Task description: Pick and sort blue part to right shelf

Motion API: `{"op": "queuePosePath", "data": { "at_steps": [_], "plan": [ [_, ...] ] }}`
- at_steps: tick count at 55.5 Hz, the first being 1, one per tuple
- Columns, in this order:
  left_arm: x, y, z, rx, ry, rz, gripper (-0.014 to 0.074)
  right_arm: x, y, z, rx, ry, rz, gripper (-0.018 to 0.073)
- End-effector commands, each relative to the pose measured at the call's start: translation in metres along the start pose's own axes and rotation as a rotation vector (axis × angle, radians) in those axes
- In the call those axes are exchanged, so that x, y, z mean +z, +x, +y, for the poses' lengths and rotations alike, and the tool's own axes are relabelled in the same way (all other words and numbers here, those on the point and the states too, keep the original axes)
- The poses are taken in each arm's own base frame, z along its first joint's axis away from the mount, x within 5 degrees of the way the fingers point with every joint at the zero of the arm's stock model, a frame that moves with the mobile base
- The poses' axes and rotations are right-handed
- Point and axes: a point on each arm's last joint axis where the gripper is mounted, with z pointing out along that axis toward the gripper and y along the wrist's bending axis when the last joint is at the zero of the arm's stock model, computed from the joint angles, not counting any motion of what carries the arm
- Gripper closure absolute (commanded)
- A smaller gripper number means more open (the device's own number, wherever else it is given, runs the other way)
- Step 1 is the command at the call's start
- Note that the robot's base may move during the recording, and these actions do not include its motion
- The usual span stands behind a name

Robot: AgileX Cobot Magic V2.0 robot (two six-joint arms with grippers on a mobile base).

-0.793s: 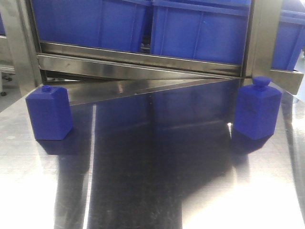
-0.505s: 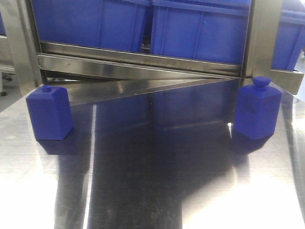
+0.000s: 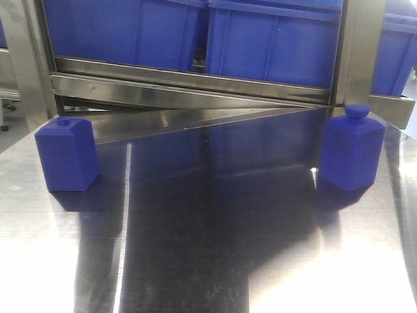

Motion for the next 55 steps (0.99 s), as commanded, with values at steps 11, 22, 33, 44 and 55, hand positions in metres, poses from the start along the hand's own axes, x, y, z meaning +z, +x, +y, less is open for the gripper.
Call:
{"op": "queuePosePath", "data": {
  "at_steps": [11,22,33,44,55],
  "plan": [
    [-0.008,-0.048,0.0,-0.024,0.002,-0.316,0.0473,-0.002,-0.012,0.0,-0.006,0.004,-0.12,0.0501],
    [-0.008,-0.111,-0.008,-0.019,0.035,-0.075,0.0472,-0.002,-0.012,0.0,-0.006,0.004,-0.12,0.0501],
    [0.013,-0.153,-0.016,-0.085,0.082,0.159,0.0469,-0.002,-0.012,0.0,-0.006,0.004,-0.12,0.0501],
    [0.052,-0.171,-0.025,-0.148,0.138,0.449,0.0451,-0.002,-0.012,0.0,-0.006,0.004,-0.12,0.0501],
    [0.096,-0.17,-0.033,-0.128,0.216,0.631,0.0196,-0.002,-0.012,0.0,-0.006,0.004,-0.12,0.0501]
  ]
}}
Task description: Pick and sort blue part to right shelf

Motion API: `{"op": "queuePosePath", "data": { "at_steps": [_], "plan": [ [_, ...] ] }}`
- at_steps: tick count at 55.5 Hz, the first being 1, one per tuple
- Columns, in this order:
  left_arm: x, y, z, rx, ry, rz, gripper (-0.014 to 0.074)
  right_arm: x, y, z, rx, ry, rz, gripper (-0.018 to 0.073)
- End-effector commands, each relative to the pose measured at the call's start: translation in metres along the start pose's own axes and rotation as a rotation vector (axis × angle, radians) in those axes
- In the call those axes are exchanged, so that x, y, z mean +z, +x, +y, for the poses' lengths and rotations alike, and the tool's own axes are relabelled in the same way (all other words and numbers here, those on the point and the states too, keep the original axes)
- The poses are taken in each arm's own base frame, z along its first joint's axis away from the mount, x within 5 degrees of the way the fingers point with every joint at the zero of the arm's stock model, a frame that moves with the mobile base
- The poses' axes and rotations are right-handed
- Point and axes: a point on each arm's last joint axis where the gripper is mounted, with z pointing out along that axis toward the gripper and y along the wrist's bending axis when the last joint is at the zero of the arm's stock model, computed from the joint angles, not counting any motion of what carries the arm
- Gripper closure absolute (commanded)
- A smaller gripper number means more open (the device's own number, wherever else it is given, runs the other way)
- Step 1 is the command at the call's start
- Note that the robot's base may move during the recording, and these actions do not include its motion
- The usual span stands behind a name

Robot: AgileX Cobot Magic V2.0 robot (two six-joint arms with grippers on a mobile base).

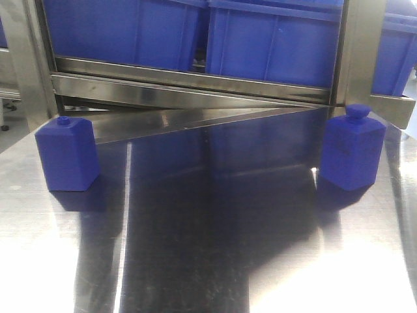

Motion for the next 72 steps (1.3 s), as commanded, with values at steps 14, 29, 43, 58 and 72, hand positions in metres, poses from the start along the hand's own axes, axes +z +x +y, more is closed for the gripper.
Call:
{"op": "queuePosePath", "data": {
  "at_steps": [14,29,43,58,72],
  "plan": [
    [0.057,-0.048,-0.004,-0.093,0.115,0.137,-0.0041,-0.002,-0.012,0.0,-0.008,0.004,-0.119,0.0501],
    [0.112,-0.077,-0.017,-0.045,0.182,0.312,-0.0046,-0.002,-0.012,0.0,-0.008,0.004,-0.119,0.0501],
    [0.182,-0.066,-0.048,0.008,0.093,0.541,-0.0046,-0.002,-0.012,0.0,-0.008,0.004,-0.119,0.0501],
    [0.238,-0.042,-0.055,0.005,0.024,0.653,-0.0046,-0.002,-0.012,0.0,-0.008,0.004,-0.119,0.0501],
    [0.26,-0.029,-0.05,0.03,-0.017,0.706,-0.0046,-0.002,-0.012,0.0,-0.008,0.004,-0.119,0.0501]
  ]
}}
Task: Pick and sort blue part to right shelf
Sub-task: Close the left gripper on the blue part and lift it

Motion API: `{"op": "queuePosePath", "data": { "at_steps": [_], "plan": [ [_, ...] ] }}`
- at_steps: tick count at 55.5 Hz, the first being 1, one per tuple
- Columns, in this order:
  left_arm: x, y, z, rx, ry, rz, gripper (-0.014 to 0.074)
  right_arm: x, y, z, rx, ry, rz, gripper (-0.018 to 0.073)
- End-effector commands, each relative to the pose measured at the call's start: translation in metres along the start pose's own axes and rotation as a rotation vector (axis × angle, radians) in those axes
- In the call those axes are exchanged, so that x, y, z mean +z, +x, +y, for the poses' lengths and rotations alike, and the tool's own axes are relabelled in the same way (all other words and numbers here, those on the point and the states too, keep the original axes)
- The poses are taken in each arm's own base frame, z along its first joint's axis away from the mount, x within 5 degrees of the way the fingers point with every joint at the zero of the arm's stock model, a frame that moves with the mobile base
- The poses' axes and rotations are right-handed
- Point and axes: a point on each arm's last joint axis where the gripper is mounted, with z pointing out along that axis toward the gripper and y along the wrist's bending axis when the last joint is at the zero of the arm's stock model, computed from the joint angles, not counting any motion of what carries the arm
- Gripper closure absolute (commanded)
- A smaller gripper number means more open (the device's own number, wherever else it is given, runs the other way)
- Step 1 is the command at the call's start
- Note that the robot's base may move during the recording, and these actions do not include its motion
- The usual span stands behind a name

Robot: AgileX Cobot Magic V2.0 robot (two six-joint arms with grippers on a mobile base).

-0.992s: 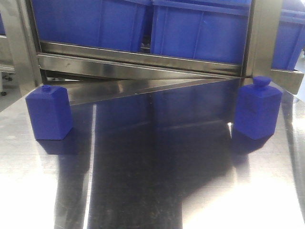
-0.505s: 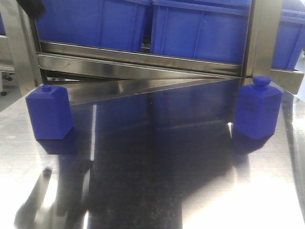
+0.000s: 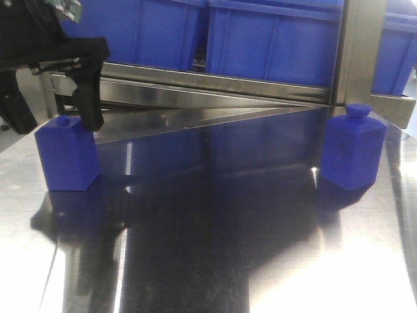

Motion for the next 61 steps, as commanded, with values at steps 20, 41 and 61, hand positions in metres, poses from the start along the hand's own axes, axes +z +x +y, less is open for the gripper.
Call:
{"op": "queuePosePath", "data": {
  "at_steps": [20,41,61],
  "plan": [
    [0.003,-0.006,-0.008,-0.035,0.053,0.006,-0.0043,-0.002,-0.012,0.0,-0.008,0.004,-0.117,0.0501],
    [0.003,-0.006,-0.009,-0.037,0.056,0.016,0.0215,-0.002,-0.012,0.0,-0.008,0.004,-0.117,0.0501],
    [-0.002,-0.003,-0.008,-0.024,0.043,0.027,0.0346,-0.002,-0.012,0.0,-0.008,0.004,-0.126,0.0501]
  ]
}}
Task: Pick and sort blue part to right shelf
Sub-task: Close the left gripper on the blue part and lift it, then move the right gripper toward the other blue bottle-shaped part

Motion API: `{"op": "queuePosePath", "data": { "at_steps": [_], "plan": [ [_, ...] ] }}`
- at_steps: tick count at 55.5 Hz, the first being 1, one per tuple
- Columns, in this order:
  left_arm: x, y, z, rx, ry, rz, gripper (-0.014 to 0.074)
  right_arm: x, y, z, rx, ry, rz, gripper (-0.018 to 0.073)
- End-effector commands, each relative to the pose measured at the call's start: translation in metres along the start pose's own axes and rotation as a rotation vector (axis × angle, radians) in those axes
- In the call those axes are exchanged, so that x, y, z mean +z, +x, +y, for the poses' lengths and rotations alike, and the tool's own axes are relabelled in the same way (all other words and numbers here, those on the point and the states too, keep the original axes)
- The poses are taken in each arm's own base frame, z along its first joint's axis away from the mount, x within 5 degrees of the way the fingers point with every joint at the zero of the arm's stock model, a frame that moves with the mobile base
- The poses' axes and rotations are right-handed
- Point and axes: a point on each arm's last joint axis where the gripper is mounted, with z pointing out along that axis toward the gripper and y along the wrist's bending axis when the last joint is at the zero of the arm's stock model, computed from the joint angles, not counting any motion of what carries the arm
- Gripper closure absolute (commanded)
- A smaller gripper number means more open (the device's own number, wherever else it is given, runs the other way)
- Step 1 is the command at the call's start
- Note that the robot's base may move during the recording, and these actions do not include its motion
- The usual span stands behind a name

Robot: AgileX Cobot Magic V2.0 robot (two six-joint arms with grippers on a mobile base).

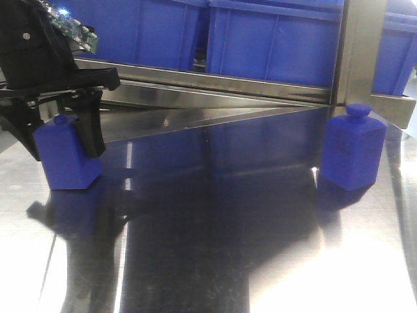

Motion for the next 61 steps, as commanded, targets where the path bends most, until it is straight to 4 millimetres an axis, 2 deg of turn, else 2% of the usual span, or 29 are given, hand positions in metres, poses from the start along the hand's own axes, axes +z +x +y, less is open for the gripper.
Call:
{"op": "queuePosePath", "data": {
  "at_steps": [1,8,17,24,32,40,48,53,61],
  "plan": [
    [-0.031,0.002,-0.007,0.014,0.02,-0.078,0.0346,-0.002,-0.012,0.0,-0.007,0.004,-0.126,0.0501],
    [-0.056,0.007,-0.006,0.032,0.011,-0.158,0.0346,-0.003,-0.014,0.0,-0.007,0.004,-0.146,0.0501],
    [-0.11,0.022,-0.008,0.062,0.037,-0.357,0.0346,-0.004,-0.02,0.0,-0.008,0.003,-0.215,0.0501],
    [-0.155,0.043,-0.009,0.108,0.057,-0.555,0.0346,-0.004,-0.023,0.0,0.007,0.002,-0.245,0.0501],
    [-0.188,0.076,-0.007,0.167,0.047,-0.735,0.0346,-0.005,-0.027,0.0,0.09,-0.006,-0.247,0.0501],
    [-0.195,0.109,-0.001,0.197,0.044,-0.854,0.0346,-0.01,-0.042,0.002,0.107,-0.016,-0.259,0.0501],
    [-0.186,0.139,0.007,0.2,0.065,-0.963,0.0346,-0.013,-0.064,0.005,0.105,-0.025,-0.196,0.0501],
    [-0.178,0.159,0.014,0.201,0.077,-1.026,0.0346,-0.013,-0.085,0.008,0.086,-0.031,-0.119,0.0501],
    [-0.163,0.179,0.021,0.202,0.087,-1.078,0.0346,-0.007,-0.127,0.014,-0.015,-0.05,-0.008,0.0501]
  ]
}}
